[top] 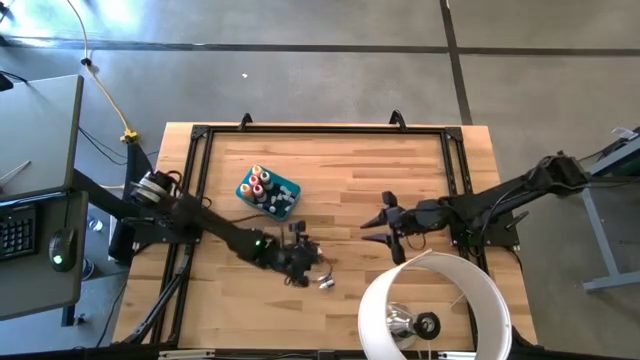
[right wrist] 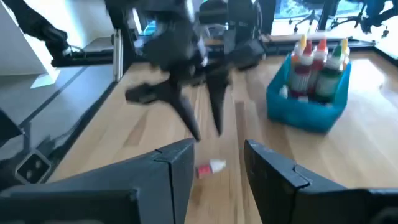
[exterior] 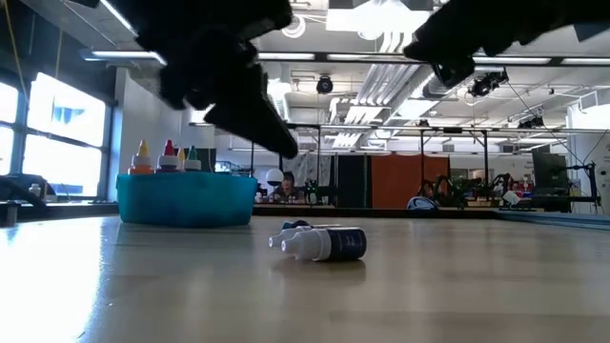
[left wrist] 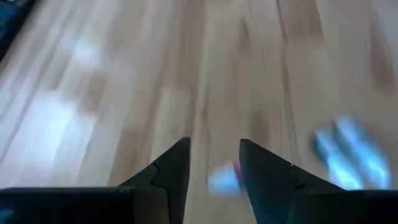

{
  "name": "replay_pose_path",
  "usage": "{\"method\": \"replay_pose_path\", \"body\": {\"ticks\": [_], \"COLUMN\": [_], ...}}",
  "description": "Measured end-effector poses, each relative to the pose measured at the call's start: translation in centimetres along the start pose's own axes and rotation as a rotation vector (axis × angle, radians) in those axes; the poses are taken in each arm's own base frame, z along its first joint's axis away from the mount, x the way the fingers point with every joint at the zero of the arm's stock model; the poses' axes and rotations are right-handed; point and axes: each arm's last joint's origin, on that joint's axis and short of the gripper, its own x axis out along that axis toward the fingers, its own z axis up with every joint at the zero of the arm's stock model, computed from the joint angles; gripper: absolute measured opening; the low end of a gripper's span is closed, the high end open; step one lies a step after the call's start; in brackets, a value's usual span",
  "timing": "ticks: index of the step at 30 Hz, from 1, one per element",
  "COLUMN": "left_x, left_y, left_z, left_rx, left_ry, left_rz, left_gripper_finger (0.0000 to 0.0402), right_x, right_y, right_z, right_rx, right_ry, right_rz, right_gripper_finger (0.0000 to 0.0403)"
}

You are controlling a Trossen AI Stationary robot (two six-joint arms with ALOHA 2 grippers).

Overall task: Pick & Place food coloring
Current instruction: Put the small pink food coloring bottle into the blue bin

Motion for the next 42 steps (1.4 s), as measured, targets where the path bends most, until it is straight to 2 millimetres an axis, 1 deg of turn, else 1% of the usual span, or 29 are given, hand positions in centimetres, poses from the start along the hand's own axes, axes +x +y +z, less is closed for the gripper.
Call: {"method": "replay_pose_path", "body": {"ticks": [2, 5, 7, 11, 15, 18, 20, 23, 25, 27, 29, 30, 33, 38, 42], "left_x": [1.2, 2.2, 2.6, 3.5, 3.6, 3.6, 3.9, 4.0, 4.8, 5.3, 6.1, 6.2, 7.0, 7.4, 7.5], "left_y": [0.9, 2.3, 3.1, 4.5, 5.3, 5.4, 5.1, 5.0, 4.6, 4.5, 4.3, 4.2, 4.0, 3.8, 3.9], "left_z": [0.5, -0.3, -0.1, 0.1, 1.7, 1.4, 1.1, 0.4, 0.0, -1.0, -1.0, -1.2, -2.0, -2.2, -2.3], "left_rx": [-0.122, -0.244, -0.278, -0.152, 0.071, 0.247, 0.316, 0.358, 0.368, 0.396, 0.433, 0.446, 0.457, 0.453, 0.354], "left_ry": [-0.024, 0.041, 0.055, 0.081, 0.011, 0.000, 0.001, 0.043, 0.059, 0.111, 0.086, 0.103, 0.137, 0.152, 0.179], "left_rz": [0.017, 0.062, 0.008, -0.211, -0.382, -0.480, -0.510, -0.537, -0.539, -0.540, -0.506, -0.498, -0.486, -0.459, -0.425], "left_gripper_finger": [0.0135, 0.0135, 0.0135, 0.0135, 0.0135, 0.0135, 0.0135, 0.0135, 0.0135, 0.0135, 0.0135, 0.0135, 0.0135, 0.0135, 0.0129], "right_x": [-0.2, -0.3, -0.3, -0.3, -0.3, -0.3, -0.3, -0.3, -0.2, -0.2, -0.2, -0.2, -0.2, -0.2, -0.2], "right_y": [-0.3, -0.6, -0.7, -0.9, -0.9, -1.0, -1.0, -1.0, -1.0, -1.0, -1.0, -1.0, -1.0, -1.0, -1.0], "right_z": [-1.0, -1.1, -0.9, -0.6, -0.5, -0.5, -0.6, -0.6, -0.6, -0.6, -0.6, -0.6, -0.6, -0.6, -0.6], "right_rx": [0.020, 0.021, 0.021, -0.012, -0.020, -0.021, -0.035, -0.052, -0.055, -0.055, -0.055, -0.055, -0.064, -0.066, -0.066], "right_ry": [0.009, 0.003, -0.004, -0.009, -0.010, -0.010, -0.010, -0.009, -0.009, -0.009, -0.008, -0.008, -0.004, -0.004, -0.004], "right_rz": [-0.002, -0.013, -0.012, 0.001, -0.008, -0.009, -0.009, -0.011, -0.011, -0.011, -0.011, -0.011, -0.012, -0.012, -0.012], "right_gripper_finger": [0.0134, 0.0135, 0.0135, 0.0134, 0.0134, 0.0134, 0.0134, 0.0133, 0.0134, 0.0133, 0.0133, 0.0134, 0.0133, 0.0134, 0.0134]}}
